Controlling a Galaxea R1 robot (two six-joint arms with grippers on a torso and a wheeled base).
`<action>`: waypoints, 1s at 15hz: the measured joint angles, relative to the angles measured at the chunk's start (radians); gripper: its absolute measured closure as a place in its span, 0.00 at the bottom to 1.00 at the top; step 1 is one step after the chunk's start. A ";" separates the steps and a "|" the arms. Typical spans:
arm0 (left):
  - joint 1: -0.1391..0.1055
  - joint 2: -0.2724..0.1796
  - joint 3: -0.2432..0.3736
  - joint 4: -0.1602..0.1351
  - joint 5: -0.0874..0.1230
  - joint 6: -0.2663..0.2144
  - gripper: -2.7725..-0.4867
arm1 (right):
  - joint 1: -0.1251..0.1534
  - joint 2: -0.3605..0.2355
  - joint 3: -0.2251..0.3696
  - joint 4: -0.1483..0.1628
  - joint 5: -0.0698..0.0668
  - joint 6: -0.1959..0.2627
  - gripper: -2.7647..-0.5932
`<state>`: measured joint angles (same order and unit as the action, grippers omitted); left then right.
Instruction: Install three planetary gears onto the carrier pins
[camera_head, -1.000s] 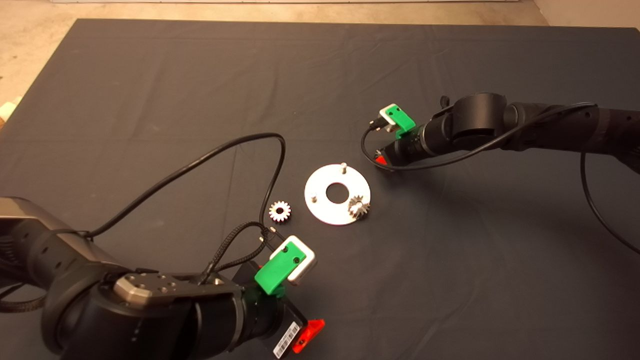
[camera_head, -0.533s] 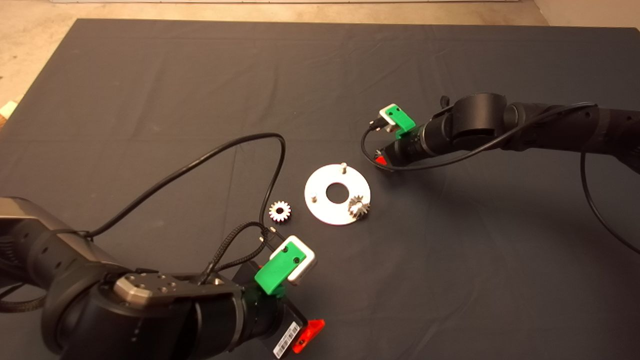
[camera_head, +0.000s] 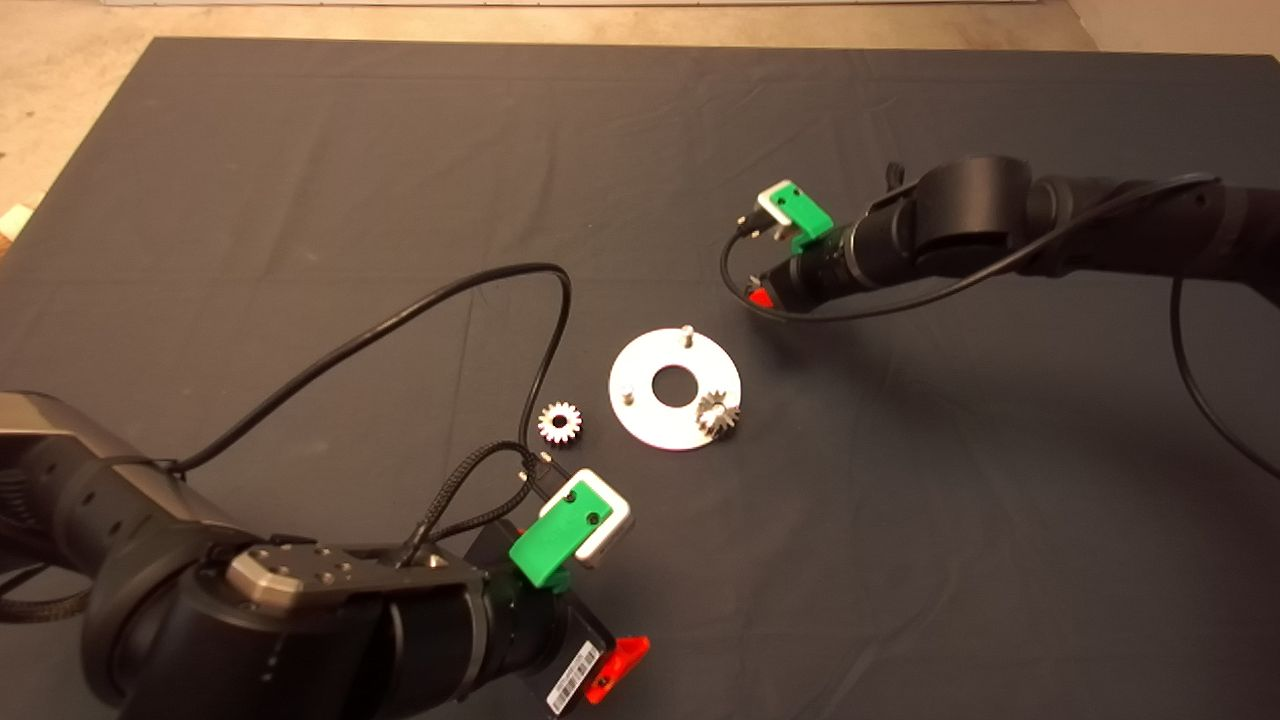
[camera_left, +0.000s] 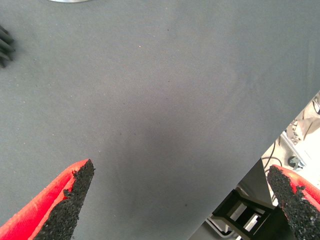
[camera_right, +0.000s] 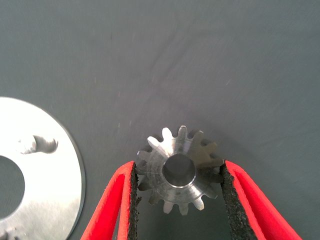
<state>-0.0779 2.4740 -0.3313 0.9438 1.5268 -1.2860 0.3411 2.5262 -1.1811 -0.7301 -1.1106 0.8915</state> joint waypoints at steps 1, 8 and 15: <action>0.000 0.000 0.000 0.000 0.000 0.000 0.11 | 0.002 0.000 0.005 0.000 -0.001 0.001 0.84; 0.000 0.003 0.000 0.000 0.000 -0.010 0.11 | 0.002 0.050 0.040 0.056 -0.005 0.004 0.84; -0.017 0.003 0.000 0.000 0.000 -0.014 0.11 | 0.002 0.087 0.044 0.063 -0.007 0.005 0.84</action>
<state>-0.0947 2.4766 -0.3313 0.9443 1.5264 -1.3002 0.3434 2.6132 -1.1368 -0.6672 -1.1174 0.8966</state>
